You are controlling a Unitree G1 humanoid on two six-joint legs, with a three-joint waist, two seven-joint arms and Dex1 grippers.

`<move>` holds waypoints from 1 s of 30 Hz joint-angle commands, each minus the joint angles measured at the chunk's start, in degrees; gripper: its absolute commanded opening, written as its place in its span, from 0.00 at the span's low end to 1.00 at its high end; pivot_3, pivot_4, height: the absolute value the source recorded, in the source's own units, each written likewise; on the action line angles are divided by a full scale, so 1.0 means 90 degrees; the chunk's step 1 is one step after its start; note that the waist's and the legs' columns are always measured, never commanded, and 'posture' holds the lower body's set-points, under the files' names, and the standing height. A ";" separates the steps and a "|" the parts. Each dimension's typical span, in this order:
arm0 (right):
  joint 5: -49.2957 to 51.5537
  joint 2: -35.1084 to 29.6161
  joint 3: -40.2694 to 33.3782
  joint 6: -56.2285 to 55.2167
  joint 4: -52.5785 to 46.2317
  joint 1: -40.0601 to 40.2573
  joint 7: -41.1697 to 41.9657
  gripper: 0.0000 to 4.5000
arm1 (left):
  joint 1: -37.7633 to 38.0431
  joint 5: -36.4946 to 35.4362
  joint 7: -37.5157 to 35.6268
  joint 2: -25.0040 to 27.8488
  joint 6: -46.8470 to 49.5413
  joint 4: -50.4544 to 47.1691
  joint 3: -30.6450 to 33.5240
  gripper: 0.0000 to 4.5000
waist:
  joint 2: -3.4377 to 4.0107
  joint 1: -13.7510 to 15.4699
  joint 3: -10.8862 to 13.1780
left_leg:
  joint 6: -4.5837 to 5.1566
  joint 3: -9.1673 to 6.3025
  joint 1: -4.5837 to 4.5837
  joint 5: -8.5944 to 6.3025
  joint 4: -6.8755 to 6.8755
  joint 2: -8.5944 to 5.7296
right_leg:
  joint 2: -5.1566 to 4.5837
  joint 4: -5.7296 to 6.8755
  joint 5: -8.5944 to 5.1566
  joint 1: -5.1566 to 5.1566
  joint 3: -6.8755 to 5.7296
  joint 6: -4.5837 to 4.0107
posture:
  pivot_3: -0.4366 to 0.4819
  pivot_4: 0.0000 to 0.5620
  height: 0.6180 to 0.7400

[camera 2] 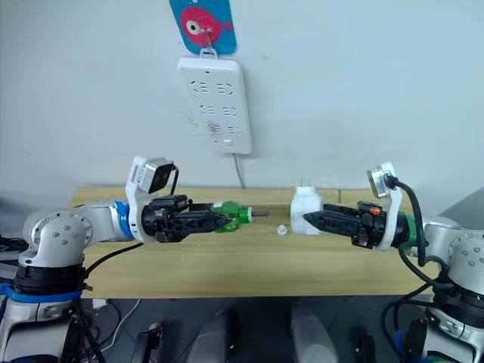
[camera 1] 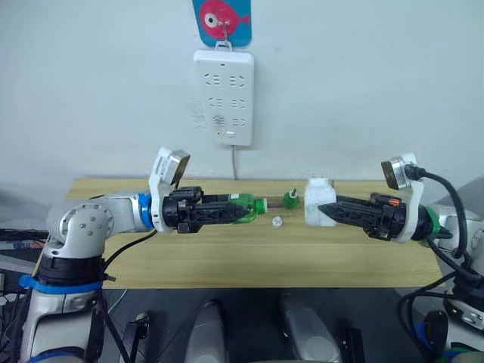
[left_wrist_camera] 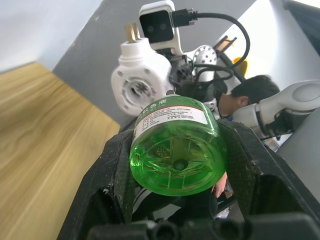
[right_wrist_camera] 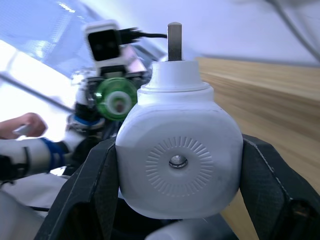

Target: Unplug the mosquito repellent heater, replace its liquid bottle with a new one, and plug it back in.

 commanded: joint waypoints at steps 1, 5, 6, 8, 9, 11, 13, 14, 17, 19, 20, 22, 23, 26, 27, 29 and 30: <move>0.1078 -0.0047 -0.0204 0.0051 0.0151 -0.0108 -0.0823 0.65 | -0.0045 -0.0248 0.0017 -0.0020 0.0086 -0.0067 0.0198 0.50 | 0.0000 -0.0016 0.0000 | 0.0004 0.0000 0.0000 -0.0002 -0.0002 0.0000 | -0.0002 0.0000 0.0002 -0.0001 -0.0001 -0.0004 | 0.26 0.49 0.87; 0.2129 -0.0205 0.0071 -0.0231 0.0353 -0.0015 -0.1660 0.65 | -0.0015 -0.0327 0.0099 -0.0060 0.0117 -0.0173 0.0191 0.50 | 0.0000 -0.0017 0.0000 | 0.0010 0.0004 -0.0005 -0.0006 -0.0016 0.0001 | -0.0001 0.0000 0.0002 -0.0016 0.0000 -0.0004 | 0.27 0.49 0.87; 0.2426 -0.0285 0.0196 -0.0378 0.0370 0.0035 -0.1867 0.65 | -0.0017 -0.0317 0.0127 -0.0086 0.0096 -0.0175 0.0194 0.50 | 0.0000 -0.0016 0.0000 | 0.0010 0.0005 -0.0008 -0.0006 -0.0016 0.0001 | -0.0001 0.0000 0.0002 -0.0020 0.0001 -0.0004 | 0.27 0.49 0.87; 0.3032 -0.0517 0.0481 -0.0722 0.0376 0.0172 -0.2268 0.65 | -0.0035 -0.0328 0.0189 -0.0163 0.0049 -0.0191 0.0213 0.50 | -0.0001 -0.0016 0.0000 | 0.0011 0.0008 -0.0013 -0.0006 -0.0017 0.0001 | -0.0002 0.0000 0.0001 -0.0027 0.0003 -0.0002 | 0.26 0.49 0.87; 0.3324 -0.0652 0.0624 -0.0909 0.0372 0.0251 -0.2451 0.65 | -0.0042 -0.0326 0.0190 -0.0183 0.0037 -0.0216 0.0207 0.50 | -0.0001 -0.0015 0.0000 | 0.0011 0.0010 -0.0017 -0.0006 -0.0016 0.0001 | -0.0002 0.0000 0.0001 -0.0030 0.0005 -0.0002 | 0.27 0.49 0.87; 0.3853 -0.0953 0.0921 -0.1300 0.0360 0.0376 -0.2761 0.65 | -0.0055 -0.0312 0.0213 -0.0231 0.0026 -0.0239 0.0185 0.50 | -0.0001 -0.0017 0.0000 | 0.0011 0.0013 -0.0021 -0.0006 -0.0016 0.0001 | -0.0003 0.0000 0.0000 -0.0036 0.0008 -0.0001 | 0.27 0.48 0.87; 0.4310 -0.1238 0.1197 -0.1682 0.0323 0.0468 -0.3024 0.65 | -0.0067 -0.0263 0.0205 -0.0277 -0.0005 -0.0252 0.0134 0.50 | -0.0003 -0.0021 0.0001 | 0.0011 0.0022 -0.0026 -0.0006 -0.0014 0.0002 | -0.0003 0.0001 0.0000 -0.0046 0.0016 0.0001 | 0.26 0.49 0.87; 0.4487 -0.1362 0.1315 -0.1843 0.0299 0.0506 -0.3118 0.65 | -0.0074 -0.0249 0.0181 -0.0289 -0.0015 -0.0258 0.0110 0.50 | -0.0002 -0.0021 0.0001 | 0.0011 0.0023 -0.0027 -0.0006 -0.0014 0.0003 | -0.0003 0.0001 0.0000 -0.0046 0.0016 0.0001 | 0.26 0.49 0.87; 0.4886 -0.1685 0.1607 -0.2263 0.0228 0.0602 -0.3315 0.65 | -0.0079 -0.0186 0.0097 -0.0278 -0.0038 -0.0303 0.0038 0.50 | -0.0005 -0.0020 0.0003 | 0.0011 0.0028 -0.0027 -0.0006 -0.0013 0.0003 | -0.0002 0.0001 0.0000 -0.0049 0.0021 0.0002 | 0.26 0.49 0.87; 0.5041 -0.1844 0.1764 -0.2481 0.0189 0.0630 -0.3382 0.65 | -0.0072 -0.0086 0.0022 -0.0256 -0.0098 -0.0346 -0.0051 0.50 | -0.0005 -0.0019 0.0003 | 0.0011 0.0027 -0.0027 -0.0006 -0.0013 0.0003 | -0.0001 0.0001 0.0000 -0.0049 0.0020 0.0002 | 0.26 0.49 0.87; 0.5099 -0.1916 0.1832 -0.2579 0.0169 0.0645 -0.3399 0.65 | -0.0074 -0.0077 0.0063 -0.0289 -0.0114 -0.0326 -0.0053 0.50 | -0.0005 -0.0017 0.0003 | 0.0011 0.0028 -0.0028 -0.0006 -0.0014 0.0003 | -0.0001 0.0001 0.0000 -0.0050 0.0020 0.0002 | 0.26 0.49 0.87; 0.5150 -0.2036 0.1939 -0.2733 0.0131 0.0677 -0.3378 0.65 | -0.0085 -0.0011 0.0049 -0.0303 -0.0176 -0.0307 -0.0085 0.50 | -0.0005 -0.0016 0.0003 | 0.0011 0.0027 -0.0029 -0.0006 -0.0014 0.0003 | -0.0001 0.0001 0.0000 -0.0051 0.0020 0.0002 | 0.26 0.49 0.87; 0.5156 -0.2084 0.1984 -0.2794 0.0110 0.0689 -0.3352 0.65 | -0.0094 0.0024 0.0022 -0.0302 -0.0206 -0.0304 -0.0104 0.50 | -0.0005 -0.0013 0.0003 | 0.0011 0.0027 -0.0030 -0.0006 -0.0014 0.0003 | -0.0001 0.0001 0.0000 -0.0052 0.0020 0.0002 | 0.26 0.49 0.87; 0.5157 -0.2206 0.2109 -0.2953 0.0043 0.0732 -0.3304 0.65 | -0.0106 0.0074 -0.0062 -0.0281 -0.0277 -0.0368 -0.0163 0.50 | -0.0005 -0.0008 0.0003 | 0.0011 0.0026 -0.0031 -0.0006 -0.0013 0.0004 | -0.0001 0.0001 0.0000 -0.0053 0.0020 0.0002 | 0.26 0.49 0.87; 0.5157 -0.2235 0.2143 -0.2998 0.0015 0.0750 -0.3296 0.65 | -0.0117 0.0066 -0.0036 -0.0302 -0.0293 -0.0374 -0.0148 0.50 | -0.0005 -0.0008 0.0003 | 0.0011 0.0026 -0.0031 -0.0006 -0.0013 0.0004 | -0.0001 0.0001 0.0000 -0.0053 0.0019 0.0002 | 0.26 0.49 0.87; 0.5157 -0.2284 0.2201 -0.3074 -0.0025 0.0775 -0.3264 0.65 | -0.0147 0.0094 -0.0023 -0.0323 -0.0318 -0.0361 -0.0138 0.50 | -0.0005 -0.0009 0.0003 | 0.0011 0.0025 -0.0032 -0.0006 -0.0013 0.0003 | -0.0001 0.0000 0.0000 -0.0053 0.0019 0.0002 | 0.26 0.49 0.87; 0.5157 -0.2305 0.2229 -0.3110 -0.0041 0.0782 -0.3241 0.65 | -0.0161 0.0116 -0.0032 -0.0327 -0.0323 -0.0346 -0.0138 0.50 | -0.0005 -0.0007 0.0003 | 0.0011 0.0026 -0.0032 -0.0006 -0.0013 0.0003 | -0.0001 0.0000 0.0000 -0.0053 0.0019 0.0002 | 0.26 0.49 0.87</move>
